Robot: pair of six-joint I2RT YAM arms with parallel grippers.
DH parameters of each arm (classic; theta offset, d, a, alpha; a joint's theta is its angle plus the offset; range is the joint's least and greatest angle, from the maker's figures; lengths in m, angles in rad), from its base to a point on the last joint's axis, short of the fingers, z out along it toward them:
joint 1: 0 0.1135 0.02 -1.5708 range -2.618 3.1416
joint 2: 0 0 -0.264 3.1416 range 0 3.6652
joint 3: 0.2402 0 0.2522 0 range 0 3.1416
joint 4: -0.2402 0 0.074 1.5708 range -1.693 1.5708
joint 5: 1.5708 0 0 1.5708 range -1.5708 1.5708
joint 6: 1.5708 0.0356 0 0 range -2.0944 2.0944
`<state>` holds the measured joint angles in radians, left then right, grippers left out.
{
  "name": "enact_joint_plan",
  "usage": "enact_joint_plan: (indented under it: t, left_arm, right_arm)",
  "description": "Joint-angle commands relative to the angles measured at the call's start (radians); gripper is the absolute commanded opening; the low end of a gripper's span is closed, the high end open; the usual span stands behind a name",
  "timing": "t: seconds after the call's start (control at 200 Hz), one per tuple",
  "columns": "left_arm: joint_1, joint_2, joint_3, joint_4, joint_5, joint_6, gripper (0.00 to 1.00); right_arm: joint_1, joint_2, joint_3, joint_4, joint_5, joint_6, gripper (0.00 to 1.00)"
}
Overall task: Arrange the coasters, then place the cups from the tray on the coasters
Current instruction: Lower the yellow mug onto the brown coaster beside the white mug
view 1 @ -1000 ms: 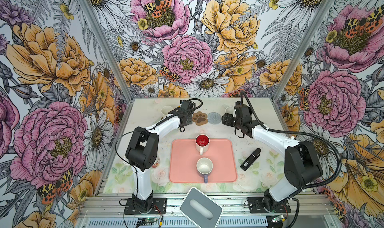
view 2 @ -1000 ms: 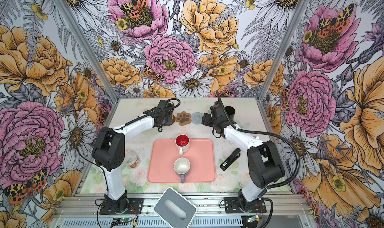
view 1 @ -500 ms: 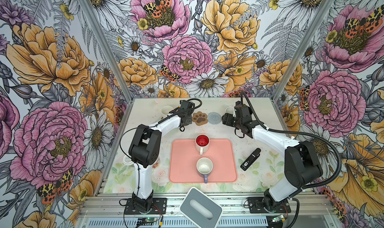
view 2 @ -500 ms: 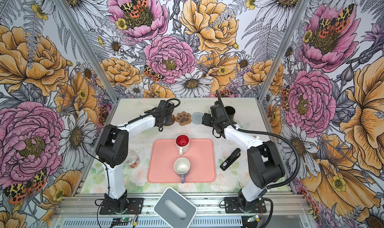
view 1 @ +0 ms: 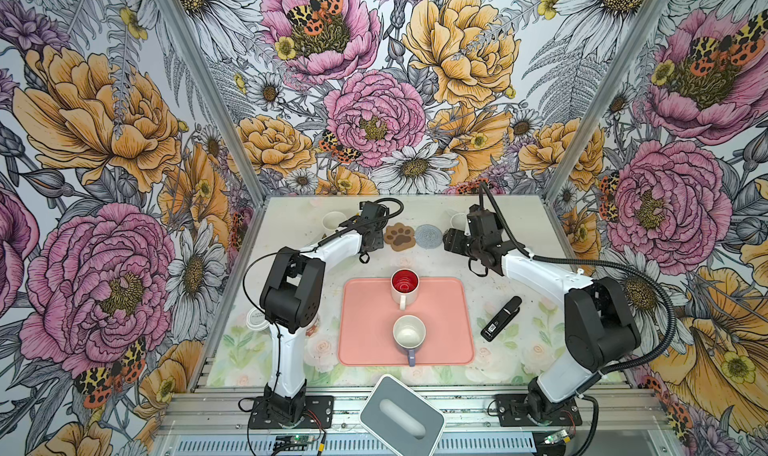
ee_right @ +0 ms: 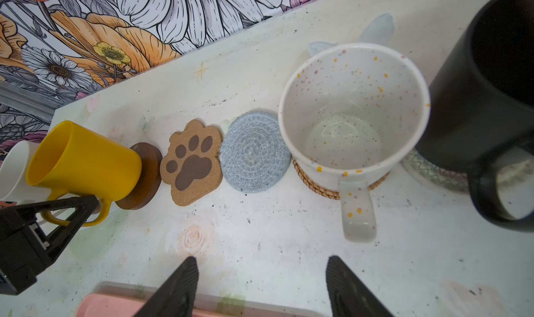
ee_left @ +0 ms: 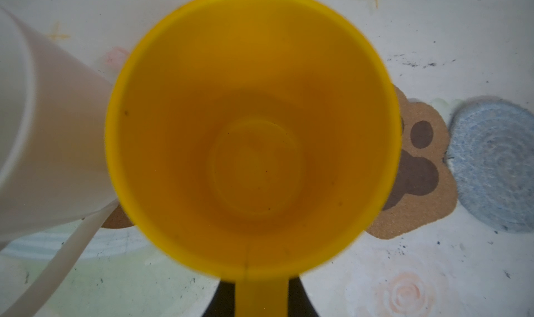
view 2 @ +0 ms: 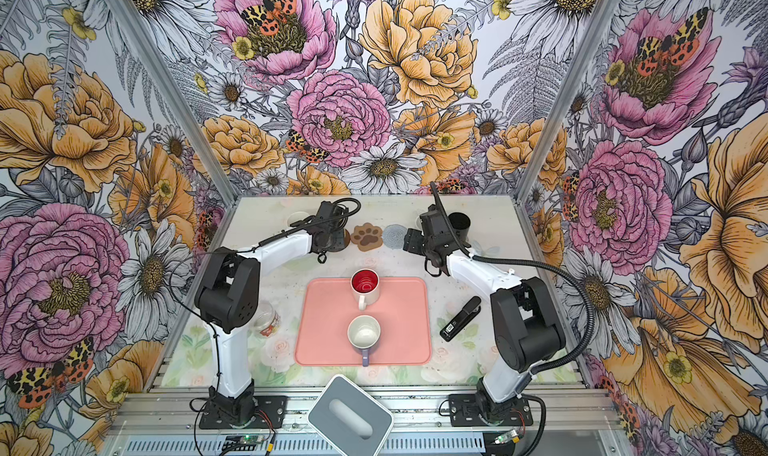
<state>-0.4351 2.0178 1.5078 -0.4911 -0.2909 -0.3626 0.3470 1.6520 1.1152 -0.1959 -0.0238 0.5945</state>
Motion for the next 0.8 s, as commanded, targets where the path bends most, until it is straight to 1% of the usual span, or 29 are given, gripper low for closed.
enact_joint_plan:
  t: [0.0,0.796]
  left_arm:
    - [0.015,0.002,0.046,0.074,-0.013,0.002,0.00]
    - [0.012,0.010,0.019,0.074,0.033,-0.009,0.00]
  right_arm:
    - [-0.004,0.004,0.017,0.013,-0.004,0.004,0.72]
    - [-0.004,0.014,0.021,0.012,-0.005,0.004,0.72]
